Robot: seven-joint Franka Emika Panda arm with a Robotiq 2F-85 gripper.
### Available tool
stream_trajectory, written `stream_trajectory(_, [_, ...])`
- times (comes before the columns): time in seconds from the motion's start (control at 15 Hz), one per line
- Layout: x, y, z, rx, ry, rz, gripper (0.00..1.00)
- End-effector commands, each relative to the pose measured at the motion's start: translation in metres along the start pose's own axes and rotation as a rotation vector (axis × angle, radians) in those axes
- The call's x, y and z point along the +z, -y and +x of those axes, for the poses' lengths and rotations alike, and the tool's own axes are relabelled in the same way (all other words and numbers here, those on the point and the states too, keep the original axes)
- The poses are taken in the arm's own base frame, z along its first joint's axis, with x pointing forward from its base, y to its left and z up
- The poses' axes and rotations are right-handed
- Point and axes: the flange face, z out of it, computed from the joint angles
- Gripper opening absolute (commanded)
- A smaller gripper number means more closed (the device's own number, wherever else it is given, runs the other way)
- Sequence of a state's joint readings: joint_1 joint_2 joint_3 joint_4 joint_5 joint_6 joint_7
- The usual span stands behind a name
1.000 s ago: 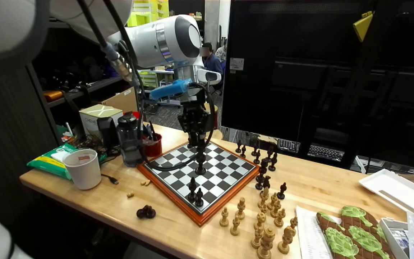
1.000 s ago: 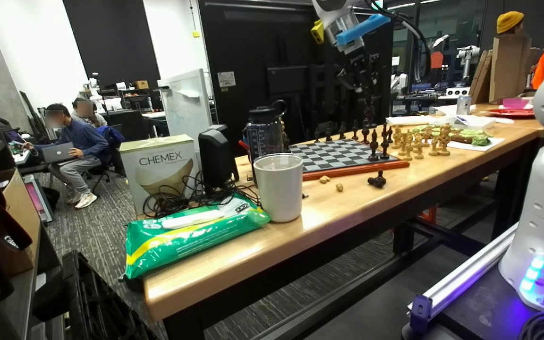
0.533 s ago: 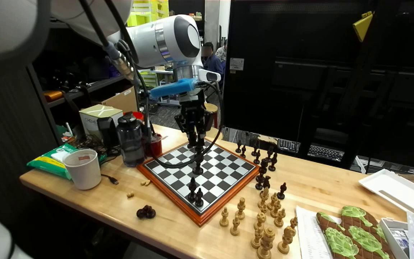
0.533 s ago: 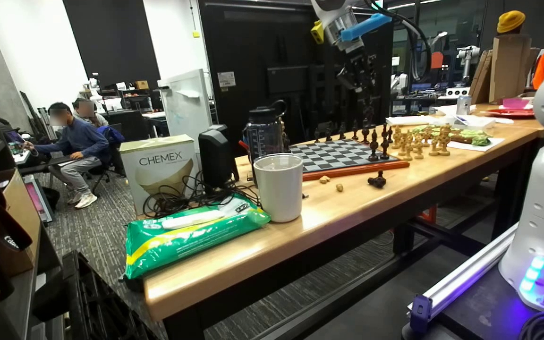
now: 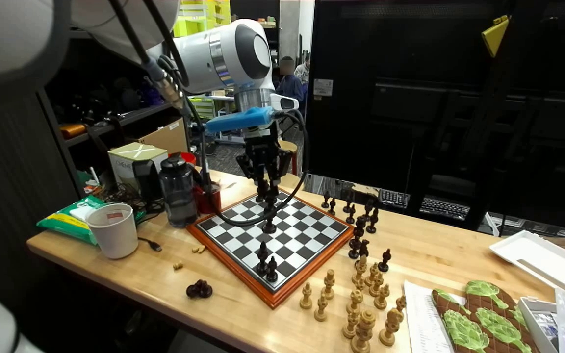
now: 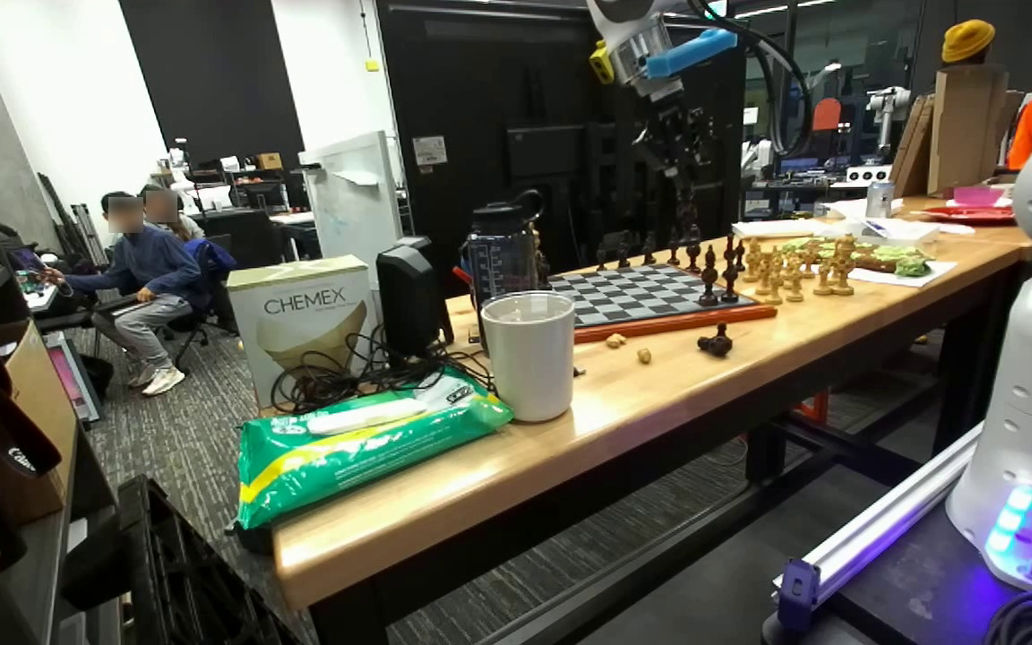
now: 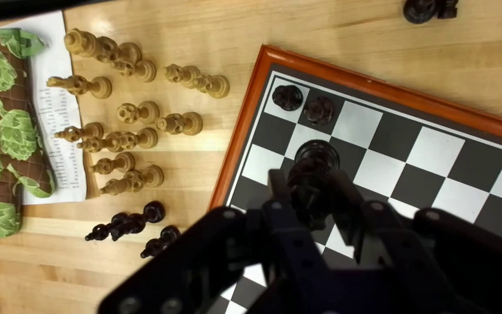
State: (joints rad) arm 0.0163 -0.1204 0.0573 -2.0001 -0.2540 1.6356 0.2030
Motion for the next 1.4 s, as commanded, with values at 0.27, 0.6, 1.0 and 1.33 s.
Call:
stream_trajectory(0.27, [0.001, 0.015, -0.001, 0.02, -0.046, 0.02, 0.07])
stream_trajectory(0.6, [0.005, 0.026, -0.008, 0.082, -0.036, 0.04, 0.07])
stream_trajectory(1.0, [0.01, 0.037, -0.01, 0.129, -0.033, 0.052, 0.07])
stream_trajectory(1.33, [0.012, 0.04, -0.009, 0.152, -0.034, 0.048, 0.07])
